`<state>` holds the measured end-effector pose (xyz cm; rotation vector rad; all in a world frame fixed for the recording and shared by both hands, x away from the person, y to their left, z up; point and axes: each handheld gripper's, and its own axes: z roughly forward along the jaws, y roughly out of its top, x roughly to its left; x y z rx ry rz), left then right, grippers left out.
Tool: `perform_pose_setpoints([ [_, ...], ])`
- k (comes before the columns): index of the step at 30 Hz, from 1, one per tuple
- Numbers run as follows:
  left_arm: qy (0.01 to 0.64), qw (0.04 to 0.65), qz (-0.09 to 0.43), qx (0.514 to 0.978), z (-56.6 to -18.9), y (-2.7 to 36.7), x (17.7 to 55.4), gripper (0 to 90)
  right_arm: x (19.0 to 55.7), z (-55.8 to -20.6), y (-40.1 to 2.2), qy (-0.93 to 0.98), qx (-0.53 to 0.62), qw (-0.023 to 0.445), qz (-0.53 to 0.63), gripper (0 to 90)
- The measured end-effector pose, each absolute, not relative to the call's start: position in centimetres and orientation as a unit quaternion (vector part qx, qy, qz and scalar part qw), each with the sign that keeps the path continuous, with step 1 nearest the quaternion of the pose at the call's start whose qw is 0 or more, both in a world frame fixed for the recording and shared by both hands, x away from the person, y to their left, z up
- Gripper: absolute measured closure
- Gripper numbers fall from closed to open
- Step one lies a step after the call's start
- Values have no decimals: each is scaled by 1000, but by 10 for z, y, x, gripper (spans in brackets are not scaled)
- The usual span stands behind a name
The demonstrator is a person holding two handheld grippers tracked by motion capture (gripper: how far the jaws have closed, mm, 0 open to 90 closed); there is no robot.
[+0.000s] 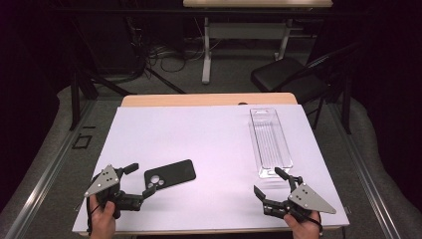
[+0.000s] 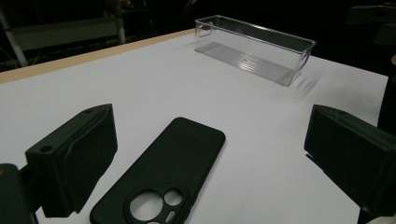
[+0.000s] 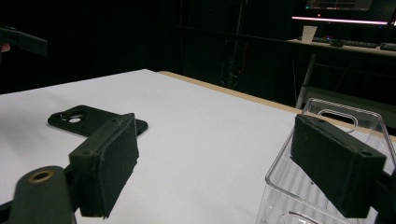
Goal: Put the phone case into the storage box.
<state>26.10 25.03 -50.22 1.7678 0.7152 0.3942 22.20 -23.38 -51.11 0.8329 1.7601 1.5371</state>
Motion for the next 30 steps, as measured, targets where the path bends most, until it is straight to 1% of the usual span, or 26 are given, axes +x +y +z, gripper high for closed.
perform_pose_setpoints([
  [13,307,552,163,758,-502,250,262,28,223,-513,-233,675,319,325,580,142],
  [25,330,512,158,777,-499,251,266,28,224,-514,-233,677,320,325,578,141],
  [30,342,486,153,790,-500,251,268,28,224,-514,-233,679,319,326,575,142],
])
